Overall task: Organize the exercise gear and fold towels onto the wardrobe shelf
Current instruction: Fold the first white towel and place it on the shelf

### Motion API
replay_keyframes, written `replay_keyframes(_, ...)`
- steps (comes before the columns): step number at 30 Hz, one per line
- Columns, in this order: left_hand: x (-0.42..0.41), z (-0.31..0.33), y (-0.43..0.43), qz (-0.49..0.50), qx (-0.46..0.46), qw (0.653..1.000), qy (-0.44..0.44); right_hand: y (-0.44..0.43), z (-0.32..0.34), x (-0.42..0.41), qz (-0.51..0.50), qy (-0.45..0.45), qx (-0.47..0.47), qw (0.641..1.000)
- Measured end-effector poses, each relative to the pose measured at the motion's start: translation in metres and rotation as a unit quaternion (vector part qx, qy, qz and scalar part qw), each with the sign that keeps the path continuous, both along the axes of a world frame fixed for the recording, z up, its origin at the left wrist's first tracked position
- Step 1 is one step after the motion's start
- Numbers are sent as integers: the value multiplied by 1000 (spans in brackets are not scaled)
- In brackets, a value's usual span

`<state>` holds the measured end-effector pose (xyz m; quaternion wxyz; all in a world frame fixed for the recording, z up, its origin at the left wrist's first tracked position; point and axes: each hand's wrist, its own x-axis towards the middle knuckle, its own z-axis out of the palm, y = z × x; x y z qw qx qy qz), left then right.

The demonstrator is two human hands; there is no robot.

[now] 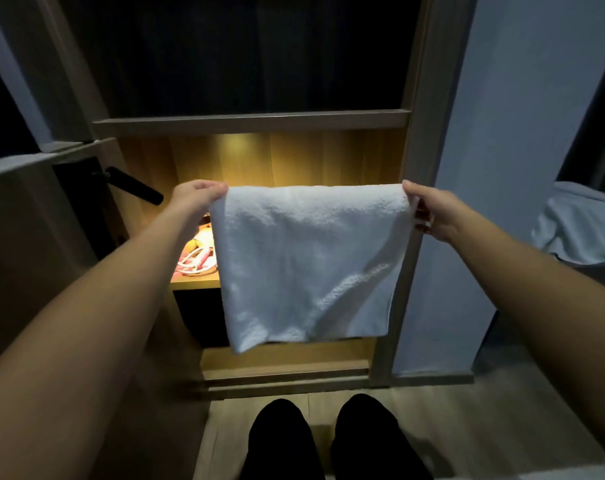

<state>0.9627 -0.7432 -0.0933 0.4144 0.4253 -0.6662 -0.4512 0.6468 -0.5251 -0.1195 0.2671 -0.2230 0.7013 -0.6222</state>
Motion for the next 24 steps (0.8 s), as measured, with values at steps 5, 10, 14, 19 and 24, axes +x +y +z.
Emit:
replay_keyframes(5, 16, -24, 11, -38, 54, 998, -21, 22, -16, 3, 16, 13, 49, 999)
replay_keyframes(10, 59, -107, 69, -99, 227, 968, -34, 90, -107, 36, 57, -67, 166, 982)
replay_keyframes(14, 114, -201, 137, -88, 322, 935, -123, 162, -217, 84, 72, -161, 310, 934)
replay_keyframes(19, 146, -249, 159, -36, 411, 894, -175, 193, -245, 103, 124, -196, 386, 893)
replay_keyframes(24, 128, -226, 147, -89, 415, 884, -199, 160, -217, 98, 101, -177, 374, 905)
